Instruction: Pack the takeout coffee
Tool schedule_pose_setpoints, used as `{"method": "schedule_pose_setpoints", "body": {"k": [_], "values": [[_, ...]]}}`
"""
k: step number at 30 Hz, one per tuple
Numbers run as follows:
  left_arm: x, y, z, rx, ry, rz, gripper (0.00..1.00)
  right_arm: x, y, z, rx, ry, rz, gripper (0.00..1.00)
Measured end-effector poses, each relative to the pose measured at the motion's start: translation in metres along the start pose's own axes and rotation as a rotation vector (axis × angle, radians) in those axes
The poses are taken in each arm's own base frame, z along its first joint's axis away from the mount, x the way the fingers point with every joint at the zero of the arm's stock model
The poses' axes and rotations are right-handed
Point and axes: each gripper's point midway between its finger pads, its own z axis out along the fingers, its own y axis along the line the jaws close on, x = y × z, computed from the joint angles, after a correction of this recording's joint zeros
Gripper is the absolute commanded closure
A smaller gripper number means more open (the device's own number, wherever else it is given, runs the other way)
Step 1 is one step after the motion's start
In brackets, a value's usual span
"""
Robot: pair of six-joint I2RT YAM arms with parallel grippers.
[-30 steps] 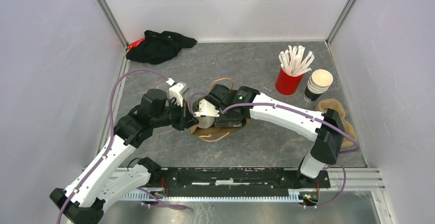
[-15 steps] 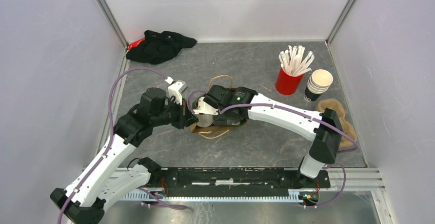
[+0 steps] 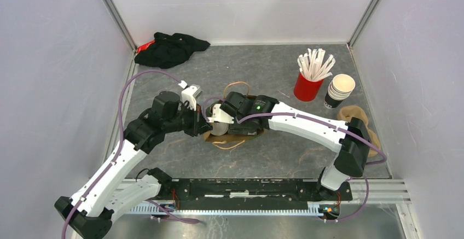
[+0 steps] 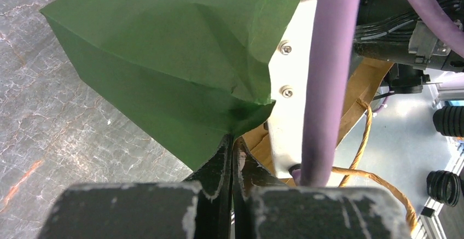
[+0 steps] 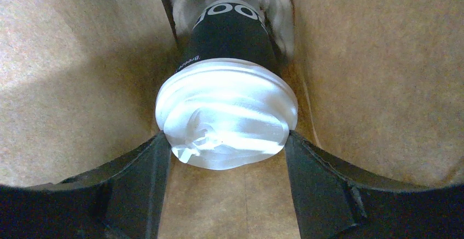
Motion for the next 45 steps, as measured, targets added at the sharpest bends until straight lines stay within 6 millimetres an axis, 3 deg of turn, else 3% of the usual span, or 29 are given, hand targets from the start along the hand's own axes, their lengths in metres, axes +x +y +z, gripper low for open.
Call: {"method": "schedule_pose_setpoints", "body": {"k": [8,13,18,31,45], "values": [[-0.003,0.009,0.002,-0.059,0.008,-0.008,0.98,-0.008,-0.007,-0.012,0.0,-0.021,0.017,0.74],[-0.012,0.017,0.003,-0.121,0.005,-0.012,0.98,-0.037,-0.029,-0.036,0.035,-0.107,0.077,0.74],[-0.016,0.023,0.004,-0.154,-0.005,-0.012,0.98,-0.055,-0.034,-0.047,0.035,-0.153,0.12,0.75],[-0.035,0.055,0.012,-0.345,-0.031,-0.013,0.98,-0.056,-0.046,-0.076,0.051,-0.182,0.173,0.75],[-0.063,0.06,0.024,-0.392,-0.058,-0.009,0.98,-0.058,-0.063,-0.111,0.098,-0.277,0.204,0.77]]}}
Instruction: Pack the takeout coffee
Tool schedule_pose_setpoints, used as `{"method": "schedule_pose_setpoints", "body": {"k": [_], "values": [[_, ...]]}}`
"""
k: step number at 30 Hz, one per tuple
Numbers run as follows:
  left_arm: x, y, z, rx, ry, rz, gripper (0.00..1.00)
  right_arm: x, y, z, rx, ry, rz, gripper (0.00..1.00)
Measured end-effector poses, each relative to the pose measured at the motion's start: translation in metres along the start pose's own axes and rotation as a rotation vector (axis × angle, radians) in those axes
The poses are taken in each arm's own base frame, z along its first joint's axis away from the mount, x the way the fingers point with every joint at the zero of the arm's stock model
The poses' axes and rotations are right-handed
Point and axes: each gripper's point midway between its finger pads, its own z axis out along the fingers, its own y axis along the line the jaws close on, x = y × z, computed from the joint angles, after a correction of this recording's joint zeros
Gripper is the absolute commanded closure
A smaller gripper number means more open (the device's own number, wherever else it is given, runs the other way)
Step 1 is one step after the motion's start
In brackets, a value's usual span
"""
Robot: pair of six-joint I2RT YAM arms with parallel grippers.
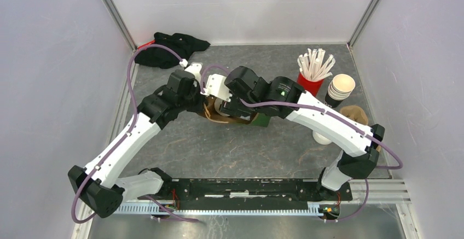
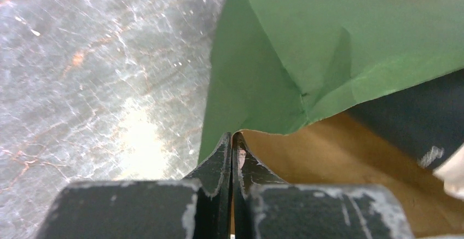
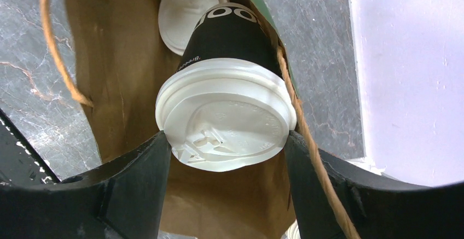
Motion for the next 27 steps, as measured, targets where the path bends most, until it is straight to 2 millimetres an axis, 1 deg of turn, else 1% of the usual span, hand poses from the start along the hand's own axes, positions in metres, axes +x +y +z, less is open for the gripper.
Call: {"method": "schedule_pose_setpoints", "body": {"k": [3,8,11,16,19,21,23,25,27], "values": [[-0.019,0.002,0.001,-0.046,-0.03,-0.013,0.98,0.0,0.002,-0.004,-0.007,-0.024,0.008,0.76],[-0.041,-0.002,-0.002,-0.062,-0.058,-0.044,0.98,0.018,0.014,-0.01,-0.039,-0.041,0.011,0.76],[-0.043,-0.003,-0.003,-0.06,-0.064,-0.064,0.98,0.013,0.016,-0.008,-0.049,-0.065,0.017,0.76],[-0.043,-0.008,-0.002,-0.033,-0.074,-0.079,0.98,-0.008,0.016,-0.005,-0.058,-0.155,0.031,0.74],[-0.038,-0.013,-0.002,0.012,-0.087,-0.079,0.98,-0.015,0.022,0.003,-0.079,-0.202,0.018,0.74],[-0.034,-0.015,-0.006,0.036,-0.097,-0.079,0.98,-0.01,0.029,0.01,-0.099,-0.218,0.003,0.74],[-0.036,-0.018,-0.011,0.066,-0.122,-0.081,0.98,0.002,0.035,0.017,-0.129,-0.23,0.002,0.74],[-0.04,-0.022,-0.018,0.097,-0.159,-0.082,0.98,0.016,0.035,0.023,-0.148,-0.251,0.026,0.74],[-0.043,-0.024,-0.027,0.117,-0.195,-0.083,0.98,0.029,0.031,0.025,-0.157,-0.277,0.06,0.74]]}}
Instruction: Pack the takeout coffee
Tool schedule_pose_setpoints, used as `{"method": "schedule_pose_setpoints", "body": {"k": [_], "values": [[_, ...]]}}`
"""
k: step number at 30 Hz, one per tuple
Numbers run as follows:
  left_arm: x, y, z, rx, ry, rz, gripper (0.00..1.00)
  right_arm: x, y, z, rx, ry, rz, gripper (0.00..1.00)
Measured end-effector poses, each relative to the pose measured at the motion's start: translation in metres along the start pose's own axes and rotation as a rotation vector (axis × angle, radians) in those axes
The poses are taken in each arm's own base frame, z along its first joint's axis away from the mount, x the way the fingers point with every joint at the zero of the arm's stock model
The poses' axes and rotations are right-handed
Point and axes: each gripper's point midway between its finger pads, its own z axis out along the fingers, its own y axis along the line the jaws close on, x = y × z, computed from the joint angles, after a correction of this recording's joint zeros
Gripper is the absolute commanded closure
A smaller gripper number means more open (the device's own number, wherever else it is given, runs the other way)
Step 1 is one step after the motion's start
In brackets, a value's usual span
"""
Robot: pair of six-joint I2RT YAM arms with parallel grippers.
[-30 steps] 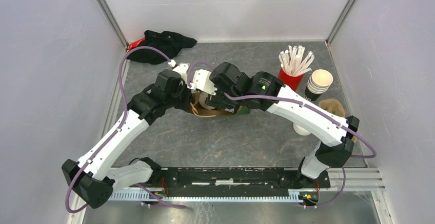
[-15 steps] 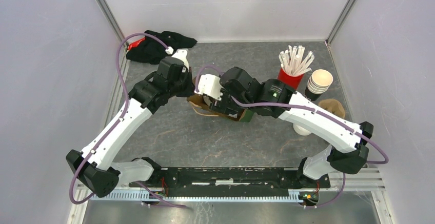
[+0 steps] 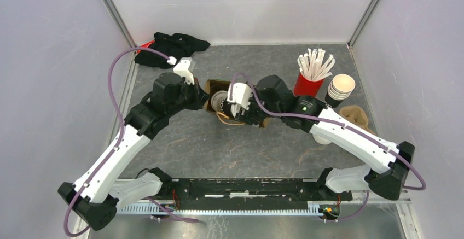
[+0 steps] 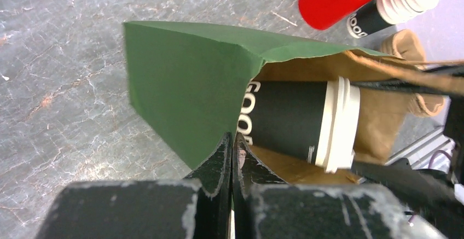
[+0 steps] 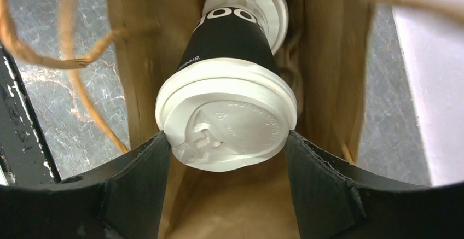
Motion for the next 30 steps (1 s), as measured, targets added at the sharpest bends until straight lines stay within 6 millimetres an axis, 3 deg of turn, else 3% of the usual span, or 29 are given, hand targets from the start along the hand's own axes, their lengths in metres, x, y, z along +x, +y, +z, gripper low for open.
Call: {"method": "schedule_pose_setpoints", "body": {"k": [3,6,15,23,30], "values": [[-0.006,-0.002,-0.011,0.024,-0.051,-0.001,0.98,0.006,-0.007,-0.005,-0.011,-0.06,0.044,0.75],[-0.009,-0.003,-0.017,0.034,-0.078,-0.002,0.98,0.0,-0.01,-0.009,-0.027,-0.129,0.072,0.75],[-0.007,-0.003,-0.009,0.024,-0.074,-0.044,0.98,-0.022,0.01,-0.009,-0.163,-0.256,0.086,0.76],[-0.016,0.022,0.002,-0.161,-0.056,-0.071,0.98,-0.03,0.015,-0.018,-0.192,-0.295,0.118,0.77],[-0.011,0.049,-0.004,-0.306,-0.051,-0.059,0.98,-0.036,-0.004,-0.047,-0.067,-0.314,0.142,0.77]]}}
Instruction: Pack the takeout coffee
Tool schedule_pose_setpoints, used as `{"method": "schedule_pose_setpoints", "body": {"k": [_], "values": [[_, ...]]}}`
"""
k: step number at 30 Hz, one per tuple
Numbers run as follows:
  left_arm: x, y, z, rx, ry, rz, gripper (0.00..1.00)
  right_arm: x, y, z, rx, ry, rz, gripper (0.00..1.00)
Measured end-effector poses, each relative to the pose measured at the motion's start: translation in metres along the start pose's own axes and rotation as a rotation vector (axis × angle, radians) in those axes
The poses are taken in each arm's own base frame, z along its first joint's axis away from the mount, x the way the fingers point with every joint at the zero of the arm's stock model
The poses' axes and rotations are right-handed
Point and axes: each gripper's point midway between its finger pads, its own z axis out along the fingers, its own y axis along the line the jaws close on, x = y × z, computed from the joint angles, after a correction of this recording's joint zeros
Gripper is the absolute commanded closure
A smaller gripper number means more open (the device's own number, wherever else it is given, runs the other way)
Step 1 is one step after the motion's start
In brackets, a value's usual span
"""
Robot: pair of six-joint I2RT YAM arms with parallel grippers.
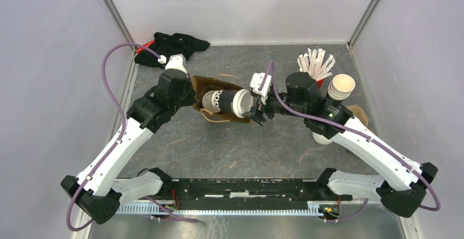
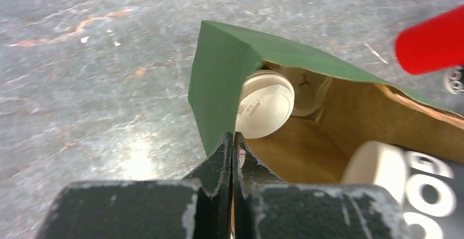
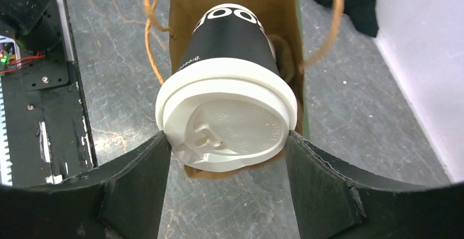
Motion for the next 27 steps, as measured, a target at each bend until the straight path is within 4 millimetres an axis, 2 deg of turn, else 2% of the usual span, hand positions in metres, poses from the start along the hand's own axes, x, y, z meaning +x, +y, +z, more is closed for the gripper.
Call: {"method": "schedule_pose_setpoints", "body": {"k": [4,10,14,17,18,22,27], "values": [[-0.006,0.018,0.001,-0.12,0.002,0.015,0.98,-0.016,-0.006,-0.015,0.041,-0.034,-0.007,0.77],[-0.016,0.042,-0.004,-0.25,-0.013,0.015,0.98,-0.027,-0.014,-0.042,0.126,-0.049,-0.006,0.76],[-0.017,0.058,-0.007,-0.324,-0.01,0.023,0.98,-0.032,-0.03,-0.074,0.264,-0.055,0.002,0.75],[-0.015,0.07,-0.01,-0.374,-0.002,0.027,0.98,-0.029,-0.042,-0.099,0.376,-0.042,0.016,0.75],[-0.015,0.073,-0.011,-0.386,-0.001,0.028,0.98,-0.025,-0.046,-0.108,0.421,-0.027,0.025,0.76],[-0.016,0.079,-0.014,-0.408,0.001,0.028,0.98,0.003,-0.055,-0.124,0.519,0.094,0.055,0.77],[-0.024,0.077,-0.019,-0.403,-0.014,0.021,0.98,0.06,-0.048,-0.109,0.489,0.361,0.099,0.77]]}}
